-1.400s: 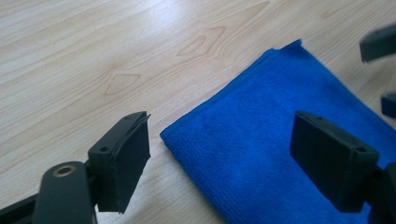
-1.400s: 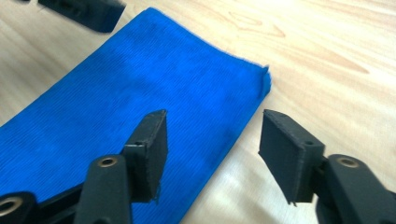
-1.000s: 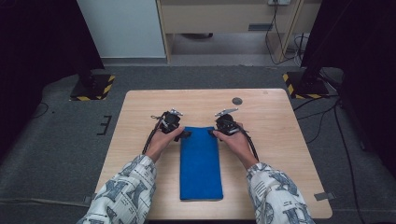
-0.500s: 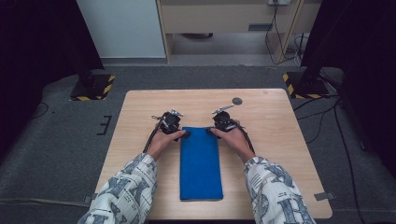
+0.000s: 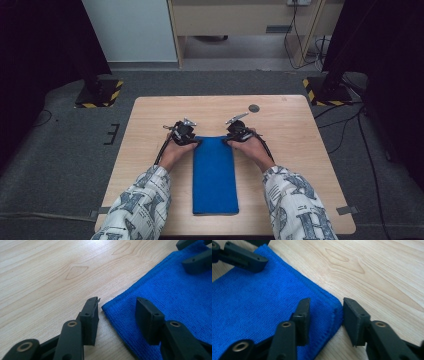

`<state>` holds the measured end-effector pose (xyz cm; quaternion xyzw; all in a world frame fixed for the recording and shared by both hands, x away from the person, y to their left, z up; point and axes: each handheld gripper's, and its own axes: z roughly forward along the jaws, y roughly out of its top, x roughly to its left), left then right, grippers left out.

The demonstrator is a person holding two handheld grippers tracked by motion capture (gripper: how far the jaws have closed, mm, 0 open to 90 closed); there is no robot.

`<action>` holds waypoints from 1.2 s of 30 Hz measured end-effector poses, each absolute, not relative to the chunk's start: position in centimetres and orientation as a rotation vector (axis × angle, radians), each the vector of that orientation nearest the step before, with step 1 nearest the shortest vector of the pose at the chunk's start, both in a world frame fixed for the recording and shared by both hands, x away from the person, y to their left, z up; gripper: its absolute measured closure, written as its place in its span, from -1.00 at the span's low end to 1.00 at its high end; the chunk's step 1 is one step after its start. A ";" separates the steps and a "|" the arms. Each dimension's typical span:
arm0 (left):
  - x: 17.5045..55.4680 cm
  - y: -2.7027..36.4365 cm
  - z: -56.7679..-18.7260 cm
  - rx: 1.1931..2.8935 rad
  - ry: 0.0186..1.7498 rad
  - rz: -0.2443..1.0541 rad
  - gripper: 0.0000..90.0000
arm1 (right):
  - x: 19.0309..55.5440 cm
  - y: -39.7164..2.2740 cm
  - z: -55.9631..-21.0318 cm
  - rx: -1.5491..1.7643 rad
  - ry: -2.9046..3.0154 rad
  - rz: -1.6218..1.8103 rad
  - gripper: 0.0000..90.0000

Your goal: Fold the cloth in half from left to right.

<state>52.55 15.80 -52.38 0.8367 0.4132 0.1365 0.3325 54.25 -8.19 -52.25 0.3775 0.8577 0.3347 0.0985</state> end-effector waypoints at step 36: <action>51.4 15.1 -51.1 2.176 1.100 0.291 0.91 | 53.1 -8.4 -50.6 1.119 2.524 1.063 0.92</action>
